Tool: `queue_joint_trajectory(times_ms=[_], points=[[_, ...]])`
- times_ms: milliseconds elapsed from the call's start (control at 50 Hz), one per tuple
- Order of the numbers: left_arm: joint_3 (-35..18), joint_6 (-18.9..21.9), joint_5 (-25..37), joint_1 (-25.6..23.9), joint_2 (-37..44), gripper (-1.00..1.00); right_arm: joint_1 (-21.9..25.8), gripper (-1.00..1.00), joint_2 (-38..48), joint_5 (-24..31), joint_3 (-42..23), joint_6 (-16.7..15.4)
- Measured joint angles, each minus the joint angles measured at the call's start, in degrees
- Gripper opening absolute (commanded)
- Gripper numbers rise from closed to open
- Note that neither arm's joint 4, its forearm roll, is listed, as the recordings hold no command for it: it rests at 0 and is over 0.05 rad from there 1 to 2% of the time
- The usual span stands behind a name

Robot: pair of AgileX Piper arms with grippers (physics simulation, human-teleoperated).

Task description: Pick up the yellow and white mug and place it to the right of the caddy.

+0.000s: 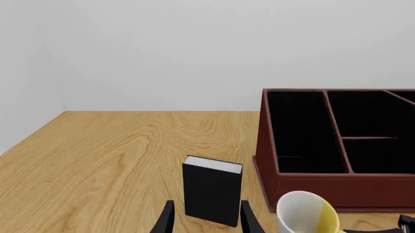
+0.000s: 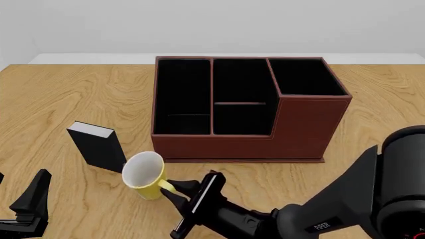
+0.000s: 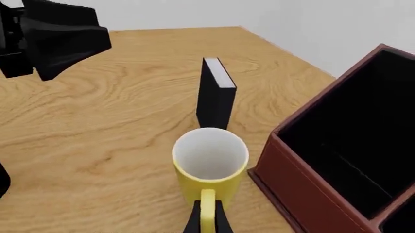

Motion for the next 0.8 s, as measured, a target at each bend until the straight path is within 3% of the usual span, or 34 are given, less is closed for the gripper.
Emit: queue_joint_trajectory(times_ms=[800], points=[[0.00, 0.00, 0.00, 0.00, 0.00, 1.00, 1.49, -1.00, -20.27, 1.72, 11.41, -4.46]])
